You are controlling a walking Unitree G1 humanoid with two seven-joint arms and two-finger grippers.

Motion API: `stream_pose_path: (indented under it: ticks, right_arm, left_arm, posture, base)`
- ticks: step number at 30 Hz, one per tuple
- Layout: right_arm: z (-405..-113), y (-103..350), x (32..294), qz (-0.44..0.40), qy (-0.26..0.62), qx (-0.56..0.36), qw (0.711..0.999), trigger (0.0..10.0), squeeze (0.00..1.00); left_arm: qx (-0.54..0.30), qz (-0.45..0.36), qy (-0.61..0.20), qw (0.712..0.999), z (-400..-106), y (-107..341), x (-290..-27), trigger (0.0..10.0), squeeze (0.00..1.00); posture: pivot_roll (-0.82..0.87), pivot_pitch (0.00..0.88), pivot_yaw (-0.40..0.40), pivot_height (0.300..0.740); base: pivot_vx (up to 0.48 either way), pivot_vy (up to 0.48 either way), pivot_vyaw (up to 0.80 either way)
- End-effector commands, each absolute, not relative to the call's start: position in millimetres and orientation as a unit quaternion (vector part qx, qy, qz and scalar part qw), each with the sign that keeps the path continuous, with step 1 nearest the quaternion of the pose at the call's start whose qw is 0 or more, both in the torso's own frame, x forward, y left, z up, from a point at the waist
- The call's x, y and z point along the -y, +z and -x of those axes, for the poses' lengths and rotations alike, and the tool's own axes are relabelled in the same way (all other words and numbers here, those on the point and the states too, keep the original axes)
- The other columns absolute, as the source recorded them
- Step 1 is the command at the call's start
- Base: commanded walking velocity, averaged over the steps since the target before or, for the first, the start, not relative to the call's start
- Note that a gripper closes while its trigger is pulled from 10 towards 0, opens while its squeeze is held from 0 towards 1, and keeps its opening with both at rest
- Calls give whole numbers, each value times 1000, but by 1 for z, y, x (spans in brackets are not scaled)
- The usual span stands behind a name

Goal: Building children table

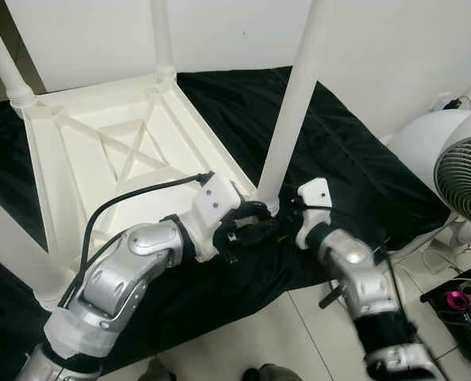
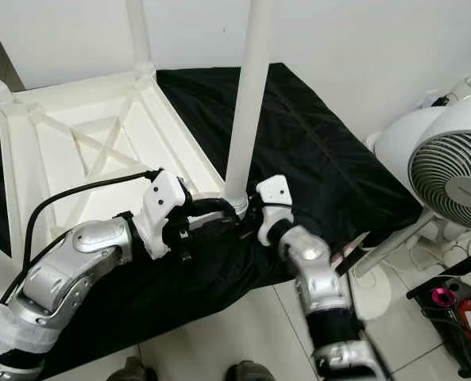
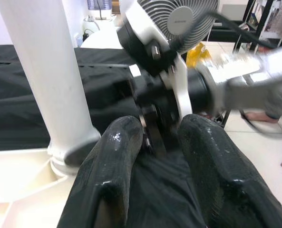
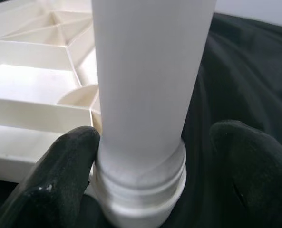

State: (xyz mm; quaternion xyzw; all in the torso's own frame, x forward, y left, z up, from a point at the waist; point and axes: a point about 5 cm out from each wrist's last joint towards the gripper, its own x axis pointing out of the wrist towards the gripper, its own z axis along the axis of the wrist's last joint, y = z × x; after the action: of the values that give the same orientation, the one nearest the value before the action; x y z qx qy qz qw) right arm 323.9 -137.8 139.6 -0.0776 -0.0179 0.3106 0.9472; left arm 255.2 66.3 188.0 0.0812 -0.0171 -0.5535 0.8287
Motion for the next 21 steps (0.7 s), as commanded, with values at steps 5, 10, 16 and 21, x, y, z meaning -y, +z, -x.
stream_pose_path:
  ticks: [5, 10, 16, 21]
  right_arm:
    - [-338, 143, 134, 111, 365, 17, 924, 10000, 0]
    - [-348, 142, 126, 152, 399, -1, 904, 10000, 0]
    - [-352, 141, 121, 165, 425, -2, 890, 10000, 0]
    - [-352, 138, 122, 166, 439, -4, 883, 0, 0]
  left_arm:
    - [23, -89, -568, 818, -256, 190, -64, 10000, 0]
    - [26, -92, -568, 818, -256, 191, -64, 10000, 0]
    - [27, -94, -567, 818, -256, 192, -64, 10000, 0]
    - [26, -93, -565, 819, -255, 191, -64, 10000, 0]
  posture:
    - [-82, 6, -36, 740]
    - [-74, 0, -38, 740]
    - [-65, 0, -43, 740]
    - [-61, 0, -53, 740]
  base:
    - [0, 0, 0]
    - [0, 0, 0]
    - [0, 0, 0]
    - [0, 0, 0]
